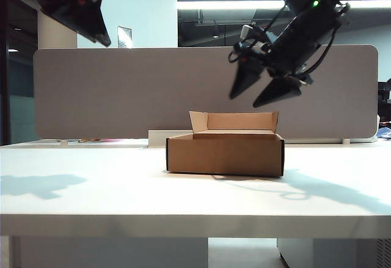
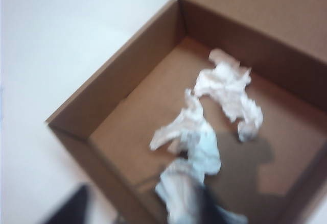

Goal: Pick up all the paper balls on the table and put them in the paper box.

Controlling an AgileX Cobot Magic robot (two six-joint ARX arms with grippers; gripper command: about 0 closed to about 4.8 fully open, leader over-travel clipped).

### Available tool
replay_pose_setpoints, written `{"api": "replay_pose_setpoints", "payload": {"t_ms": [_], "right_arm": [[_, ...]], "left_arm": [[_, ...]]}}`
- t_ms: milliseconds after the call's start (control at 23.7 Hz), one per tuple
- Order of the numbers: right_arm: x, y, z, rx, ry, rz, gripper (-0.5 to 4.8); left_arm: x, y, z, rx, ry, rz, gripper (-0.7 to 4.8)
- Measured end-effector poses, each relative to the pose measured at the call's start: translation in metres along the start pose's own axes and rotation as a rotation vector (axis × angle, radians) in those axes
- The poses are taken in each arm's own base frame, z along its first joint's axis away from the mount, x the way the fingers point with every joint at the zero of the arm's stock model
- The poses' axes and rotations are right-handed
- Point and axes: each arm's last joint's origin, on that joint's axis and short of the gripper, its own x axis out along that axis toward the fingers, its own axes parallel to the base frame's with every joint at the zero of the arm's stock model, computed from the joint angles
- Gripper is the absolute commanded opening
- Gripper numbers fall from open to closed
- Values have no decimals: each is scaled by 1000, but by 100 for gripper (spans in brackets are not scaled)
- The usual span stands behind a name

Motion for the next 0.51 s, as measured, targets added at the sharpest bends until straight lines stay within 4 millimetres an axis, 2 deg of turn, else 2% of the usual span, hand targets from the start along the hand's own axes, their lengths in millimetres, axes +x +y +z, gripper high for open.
{"api": "replay_pose_setpoints", "payload": {"t_ms": [295,379,505], "right_arm": [[-28,-5,-2,37,49,-31,-2],[-49,3,-15,35,44,-33,-2],[-70,10,-35,22,-5,-60,-2]], "left_arm": [[-20,-1,3,-22,-51,29,204],[-27,-4,-1,-61,-59,31,171],[-32,-9,-7,-106,-81,10,105]]}}
